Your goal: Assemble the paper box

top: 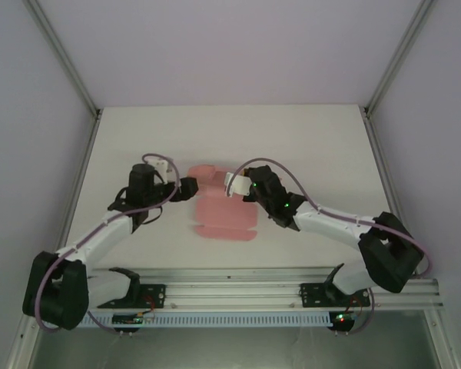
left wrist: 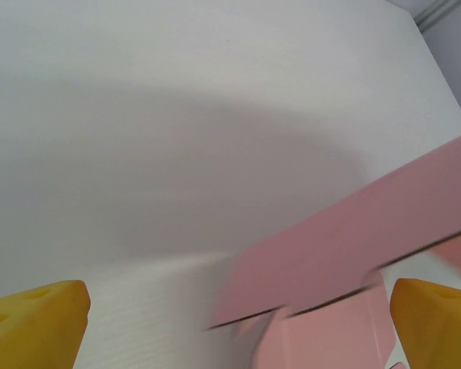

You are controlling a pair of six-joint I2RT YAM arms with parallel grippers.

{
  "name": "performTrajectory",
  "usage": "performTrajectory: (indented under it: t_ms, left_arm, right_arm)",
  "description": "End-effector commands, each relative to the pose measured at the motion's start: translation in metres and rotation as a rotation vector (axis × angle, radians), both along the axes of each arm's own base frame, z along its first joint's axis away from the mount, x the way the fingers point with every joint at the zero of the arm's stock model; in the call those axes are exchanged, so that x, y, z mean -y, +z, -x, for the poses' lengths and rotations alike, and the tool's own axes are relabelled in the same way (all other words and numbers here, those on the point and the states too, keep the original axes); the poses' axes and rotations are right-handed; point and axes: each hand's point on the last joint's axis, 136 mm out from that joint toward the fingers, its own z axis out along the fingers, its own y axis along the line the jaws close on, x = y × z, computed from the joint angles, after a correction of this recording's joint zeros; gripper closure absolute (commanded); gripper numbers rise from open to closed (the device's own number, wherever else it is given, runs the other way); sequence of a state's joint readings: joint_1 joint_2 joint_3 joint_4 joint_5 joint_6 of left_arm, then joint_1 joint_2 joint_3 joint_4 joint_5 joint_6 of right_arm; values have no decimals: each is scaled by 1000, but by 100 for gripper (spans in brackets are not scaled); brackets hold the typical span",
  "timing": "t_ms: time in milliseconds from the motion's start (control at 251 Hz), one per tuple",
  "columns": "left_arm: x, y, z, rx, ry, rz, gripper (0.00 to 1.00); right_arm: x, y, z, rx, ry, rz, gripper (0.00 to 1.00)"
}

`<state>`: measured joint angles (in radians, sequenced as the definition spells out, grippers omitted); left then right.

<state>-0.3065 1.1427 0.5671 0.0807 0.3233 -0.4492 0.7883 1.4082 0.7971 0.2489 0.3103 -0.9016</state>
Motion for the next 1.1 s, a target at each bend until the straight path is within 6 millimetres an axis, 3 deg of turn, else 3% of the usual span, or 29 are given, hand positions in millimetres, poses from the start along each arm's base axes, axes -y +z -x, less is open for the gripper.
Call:
performTrajectory:
  t_ms: [0,116,247,491,678,742,798,878,1098]
  left_arm:
    - [10,3,11,-5,-63,100,0]
    - [10,2,6,27,-40,127,8]
    - [18,6,2,102,-49,196,31]
    - [42,1,-6,129,-126,185,44]
    - [43,-7,-10,120,-113,175,58]
    - [45,-9,-9,118,-118,177,66]
    - [47,-8,-8,122,-129,180,81]
    - [50,-8,-7,125,-141,176,93]
    - [57,4,1,200,-164,119,100]
  right_arm:
    - [1,6,6,-50,6,-74,100]
    - [5,3,4,-66,-17,-72,100]
    - [9,0,4,-100,-43,-83,100]
    - [7,2,3,-124,-46,-115,100]
    - [11,5,-1,-126,-72,-138,100]
    - [12,6,-2,-132,-78,-148,100]
    - [12,5,-1,-142,-77,-153,100]
    - [14,4,-2,-147,-85,-156,100]
    - [18,6,-5,-158,-117,-166,100]
